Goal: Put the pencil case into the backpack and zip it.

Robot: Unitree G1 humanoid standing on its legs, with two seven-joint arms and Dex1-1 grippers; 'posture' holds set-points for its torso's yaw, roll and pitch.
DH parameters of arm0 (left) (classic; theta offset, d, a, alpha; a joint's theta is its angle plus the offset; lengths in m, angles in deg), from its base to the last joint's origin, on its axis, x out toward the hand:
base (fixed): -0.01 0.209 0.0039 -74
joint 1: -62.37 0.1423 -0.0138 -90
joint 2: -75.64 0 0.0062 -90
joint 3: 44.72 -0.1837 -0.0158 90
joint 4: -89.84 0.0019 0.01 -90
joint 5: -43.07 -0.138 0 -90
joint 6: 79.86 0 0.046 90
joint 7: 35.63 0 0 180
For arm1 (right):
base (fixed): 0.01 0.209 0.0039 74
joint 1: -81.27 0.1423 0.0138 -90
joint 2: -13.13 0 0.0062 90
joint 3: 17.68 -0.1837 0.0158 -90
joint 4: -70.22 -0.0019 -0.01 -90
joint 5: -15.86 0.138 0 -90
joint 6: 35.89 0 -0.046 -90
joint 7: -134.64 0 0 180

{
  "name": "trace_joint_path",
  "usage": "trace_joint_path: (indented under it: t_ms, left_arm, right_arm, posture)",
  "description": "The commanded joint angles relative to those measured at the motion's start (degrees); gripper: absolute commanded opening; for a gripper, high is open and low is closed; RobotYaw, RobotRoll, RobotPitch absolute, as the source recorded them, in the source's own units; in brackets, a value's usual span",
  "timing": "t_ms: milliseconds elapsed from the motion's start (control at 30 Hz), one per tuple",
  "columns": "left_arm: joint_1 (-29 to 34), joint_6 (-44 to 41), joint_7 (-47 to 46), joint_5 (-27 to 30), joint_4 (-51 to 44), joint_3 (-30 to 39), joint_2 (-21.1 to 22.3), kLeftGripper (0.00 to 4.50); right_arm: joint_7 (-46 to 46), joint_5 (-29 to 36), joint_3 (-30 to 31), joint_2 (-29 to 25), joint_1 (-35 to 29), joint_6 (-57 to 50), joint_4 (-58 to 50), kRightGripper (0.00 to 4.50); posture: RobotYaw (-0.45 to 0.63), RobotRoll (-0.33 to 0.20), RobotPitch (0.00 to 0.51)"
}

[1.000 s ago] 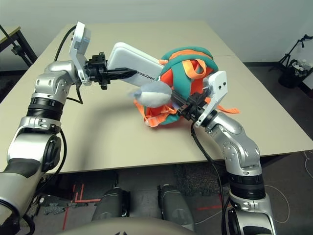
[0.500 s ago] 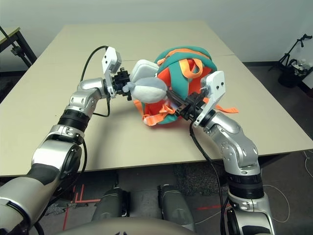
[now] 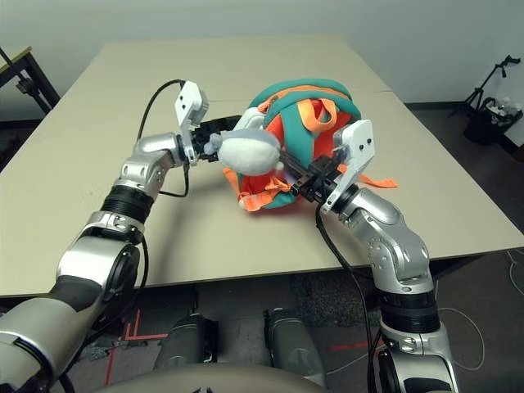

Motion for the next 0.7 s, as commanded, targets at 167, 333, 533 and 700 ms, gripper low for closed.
trace_joint_path:
  t_ms: [167, 333, 533, 700]
  left_arm:
    - [5.1, -11.0, 0.3, 4.9, -14.6, 1.7, 7.7, 4.50]
    - [7.9, -13.6, -2.0, 6.7, -17.5, 4.0, 10.6, 4.12]
    - [10.4, -12.8, -5.5, 5.9, -18.4, 4.1, 11.1, 1.97]
    - [10.9, -11.8, -7.4, 6.6, -18.2, 3.8, 9.5, 0.00]
  right_arm:
    - [-1.1, -0.1, 1.5, 0.3, 0.4, 0.5, 0.7, 0.13]
    - [-1.3, -0.1, 1.8, 0.3, 0.5, 0.5, 1.0, 0.13]
    - [-1.8, -0.2, 2.1, 0.3, 1.1, 0.8, 1.8, 0.13]
    - [-2.1, -0.5, 2.2, 0.1, 1.6, 1.1, 2.4, 0.13]
  posture:
    - [-0.18, 0.000, 0.007]
    - [-0.16, 0.000, 0.009]
    - [-0.16, 0.000, 0.007]
    - [-0.16, 0.000, 0.003]
